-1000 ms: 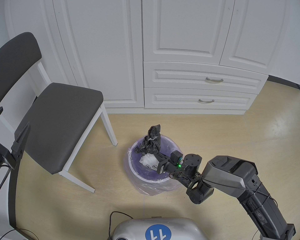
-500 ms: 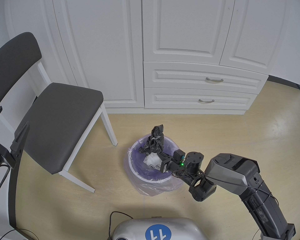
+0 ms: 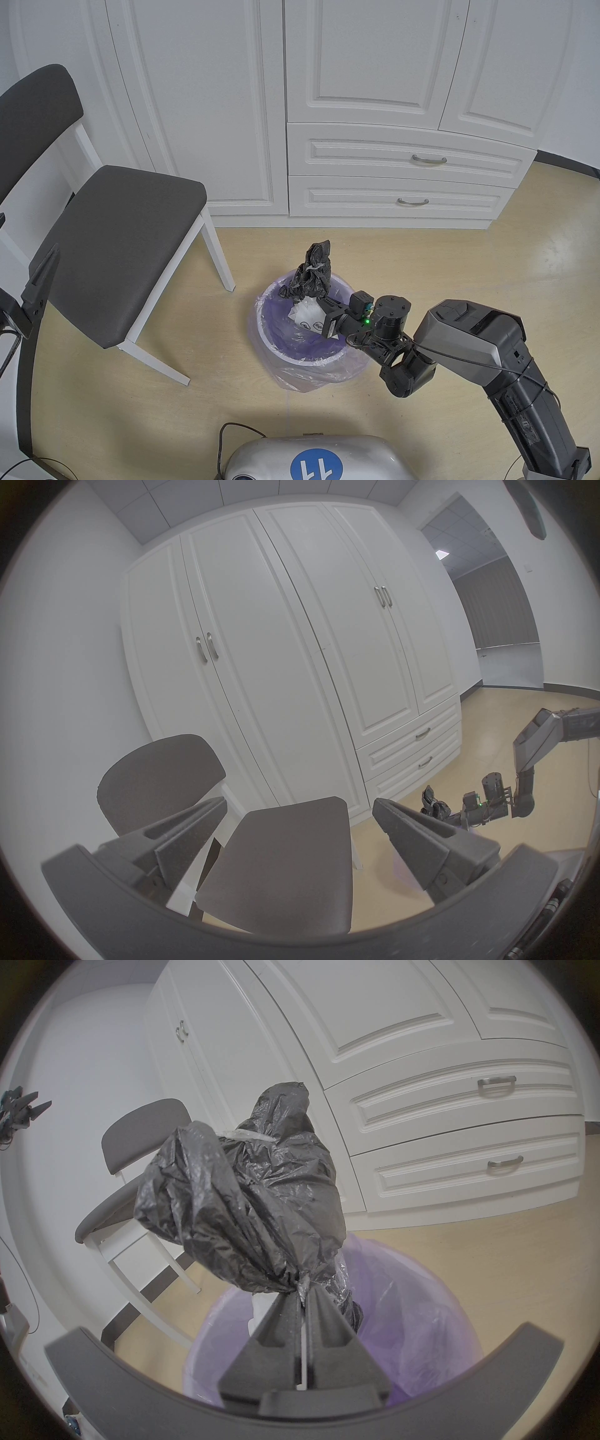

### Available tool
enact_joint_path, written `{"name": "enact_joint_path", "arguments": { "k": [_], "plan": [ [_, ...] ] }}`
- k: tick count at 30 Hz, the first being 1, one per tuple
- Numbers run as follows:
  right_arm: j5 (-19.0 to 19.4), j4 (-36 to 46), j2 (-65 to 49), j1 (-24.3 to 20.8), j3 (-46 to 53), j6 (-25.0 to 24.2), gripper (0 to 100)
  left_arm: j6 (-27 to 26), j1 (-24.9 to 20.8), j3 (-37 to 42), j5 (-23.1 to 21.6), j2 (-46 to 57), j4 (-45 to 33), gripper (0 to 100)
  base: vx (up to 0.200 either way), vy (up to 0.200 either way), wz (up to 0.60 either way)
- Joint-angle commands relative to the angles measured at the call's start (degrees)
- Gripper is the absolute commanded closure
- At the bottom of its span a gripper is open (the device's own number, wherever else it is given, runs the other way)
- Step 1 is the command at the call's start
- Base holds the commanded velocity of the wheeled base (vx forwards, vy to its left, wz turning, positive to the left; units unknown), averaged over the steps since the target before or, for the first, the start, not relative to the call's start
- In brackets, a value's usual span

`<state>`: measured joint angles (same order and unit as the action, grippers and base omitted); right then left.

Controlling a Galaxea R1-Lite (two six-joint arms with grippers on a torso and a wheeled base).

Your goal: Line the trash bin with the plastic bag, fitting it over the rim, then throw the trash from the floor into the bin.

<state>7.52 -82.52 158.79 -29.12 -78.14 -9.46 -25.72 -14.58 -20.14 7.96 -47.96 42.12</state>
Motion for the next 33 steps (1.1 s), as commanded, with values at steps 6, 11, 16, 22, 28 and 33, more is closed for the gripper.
{"name": "enact_joint_path", "arguments": {
  "k": [6,11,16,22,28,33],
  "plan": [
    [0.12,-0.45,3.98,-0.50,-2.98,-2.49,100,-0.03,-0.01,0.28,0.04,-0.21,-0.02,0,0.000,0.000,0.00],
    [0.12,-0.45,4.24,-0.94,-2.98,-3.72,100,-0.03,-0.01,0.36,0.04,-0.21,-0.02,0,0.000,0.000,0.00],
    [0.12,-0.54,4.42,-1.02,-3.16,-3.81,100,-0.03,-0.01,0.36,0.04,-0.21,-0.02,0,0.000,0.000,0.00],
    [0.12,-0.54,4.86,-1.02,-3.77,-3.99,100,-0.03,-0.01,0.36,0.04,-0.12,-0.02,0,0.000,0.000,0.00],
    [0.12,-0.54,4.86,-1.02,-3.51,-4.25,0,-0.03,-0.01,0.45,0.04,-0.21,-0.02,0,0.000,0.000,0.00],
    [0.04,-0.63,4.86,-1.20,-3.51,-4.69,0,-0.03,-0.01,0.45,0.04,-0.12,-0.02,0,0.000,0.000,0.00]
  ]
}}
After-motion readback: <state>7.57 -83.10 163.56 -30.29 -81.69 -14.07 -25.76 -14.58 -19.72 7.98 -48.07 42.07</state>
